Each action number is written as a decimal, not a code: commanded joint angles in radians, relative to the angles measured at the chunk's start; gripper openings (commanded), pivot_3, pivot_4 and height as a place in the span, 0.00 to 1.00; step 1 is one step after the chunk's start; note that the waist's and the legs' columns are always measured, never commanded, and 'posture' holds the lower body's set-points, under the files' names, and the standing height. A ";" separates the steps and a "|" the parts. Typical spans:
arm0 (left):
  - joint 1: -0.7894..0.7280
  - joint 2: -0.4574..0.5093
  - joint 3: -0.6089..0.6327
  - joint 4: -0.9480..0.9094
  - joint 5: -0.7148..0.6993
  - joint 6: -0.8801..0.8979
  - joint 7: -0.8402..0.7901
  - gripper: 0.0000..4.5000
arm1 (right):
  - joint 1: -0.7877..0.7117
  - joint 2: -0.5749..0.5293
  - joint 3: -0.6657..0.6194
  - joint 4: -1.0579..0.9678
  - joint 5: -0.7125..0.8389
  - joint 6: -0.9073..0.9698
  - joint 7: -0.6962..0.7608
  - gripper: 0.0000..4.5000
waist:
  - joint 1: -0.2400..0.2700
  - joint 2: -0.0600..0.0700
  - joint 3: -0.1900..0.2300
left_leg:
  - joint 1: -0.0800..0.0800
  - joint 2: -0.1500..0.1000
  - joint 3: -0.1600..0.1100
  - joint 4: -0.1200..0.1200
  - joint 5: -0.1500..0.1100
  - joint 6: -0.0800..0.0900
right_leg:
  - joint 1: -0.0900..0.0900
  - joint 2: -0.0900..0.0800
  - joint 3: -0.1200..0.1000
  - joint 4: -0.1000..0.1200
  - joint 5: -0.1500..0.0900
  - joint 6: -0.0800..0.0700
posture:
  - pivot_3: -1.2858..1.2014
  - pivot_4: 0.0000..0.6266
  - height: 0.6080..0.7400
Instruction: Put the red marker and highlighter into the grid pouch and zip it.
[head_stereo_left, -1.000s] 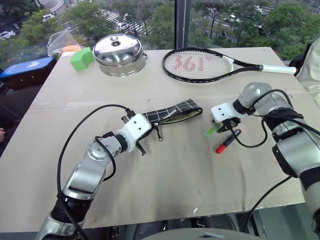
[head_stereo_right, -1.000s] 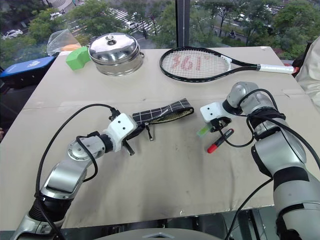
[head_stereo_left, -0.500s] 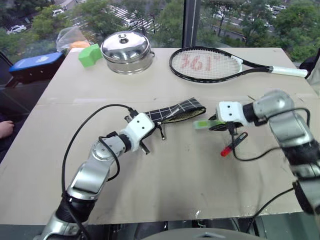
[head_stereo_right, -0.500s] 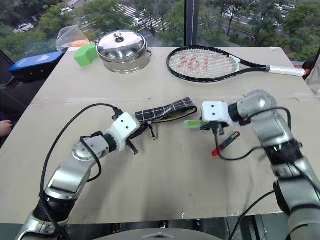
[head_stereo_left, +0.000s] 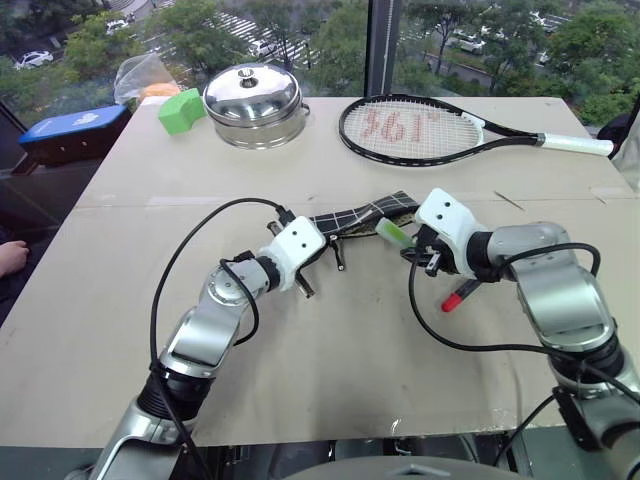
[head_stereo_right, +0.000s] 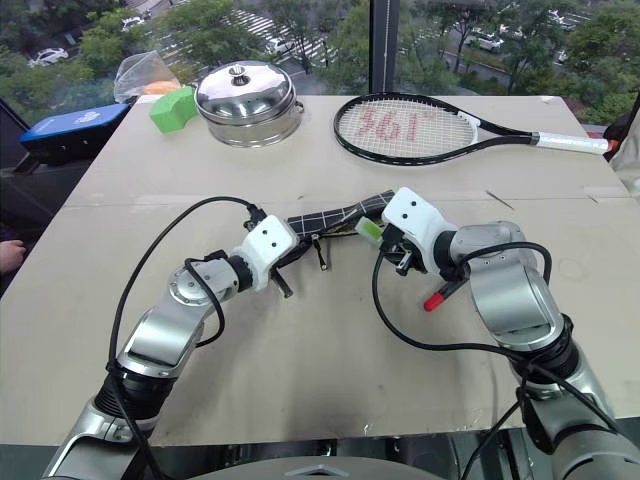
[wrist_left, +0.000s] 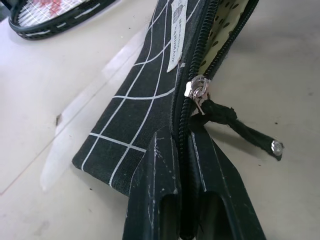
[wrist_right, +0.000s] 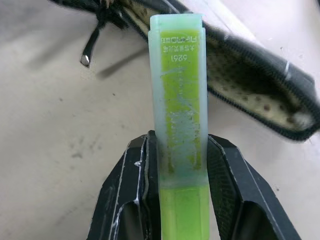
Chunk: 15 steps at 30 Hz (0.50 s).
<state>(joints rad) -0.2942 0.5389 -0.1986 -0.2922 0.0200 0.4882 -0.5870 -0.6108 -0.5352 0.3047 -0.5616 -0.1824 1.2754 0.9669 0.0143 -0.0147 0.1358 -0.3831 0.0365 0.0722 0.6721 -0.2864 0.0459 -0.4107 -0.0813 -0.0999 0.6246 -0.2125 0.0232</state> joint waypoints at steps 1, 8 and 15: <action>0.000 0.009 -0.001 -0.024 0.019 -0.034 -0.001 0.00 | -0.053 -0.090 0.082 -0.008 -0.022 -0.112 -0.050 0.16 | -0.002 0.000 0.000 | 0.000 0.000 0.000 0.000 0.000 0.000 | 0.000 0.000 0.000 0.000 0.000 0.000 | 0.52 0.24 1.00; 0.000 0.007 -0.025 -0.047 0.048 -0.026 -0.002 0.00 | -0.154 -0.207 0.254 0.035 -0.096 -0.265 -0.074 0.16 | -0.002 0.000 0.000 | 0.001 0.000 0.001 0.000 0.000 0.000 | 0.000 0.001 0.001 0.000 0.000 0.001 | 0.52 0.24 1.00; 0.005 -0.005 -0.049 -0.071 0.065 -0.026 -0.001 0.00 | -0.198 -0.247 0.352 0.119 -0.182 -0.358 -0.061 0.16 | -0.001 0.000 0.000 | 0.001 0.000 0.001 0.000 0.000 0.000 | 0.000 0.001 0.002 0.000 0.000 0.001 | 0.52 0.24 1.00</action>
<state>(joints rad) -0.2883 0.5386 -0.2461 -0.3066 0.0768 0.4743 -0.5884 -0.7796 -0.7720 0.6581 -0.4424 -0.3289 0.9451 0.9088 0.0132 -0.0150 0.1361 -0.3824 0.0370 0.0734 0.6722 -0.2864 0.0460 -0.4110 -0.0805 -0.0983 0.6246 -0.2128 0.0239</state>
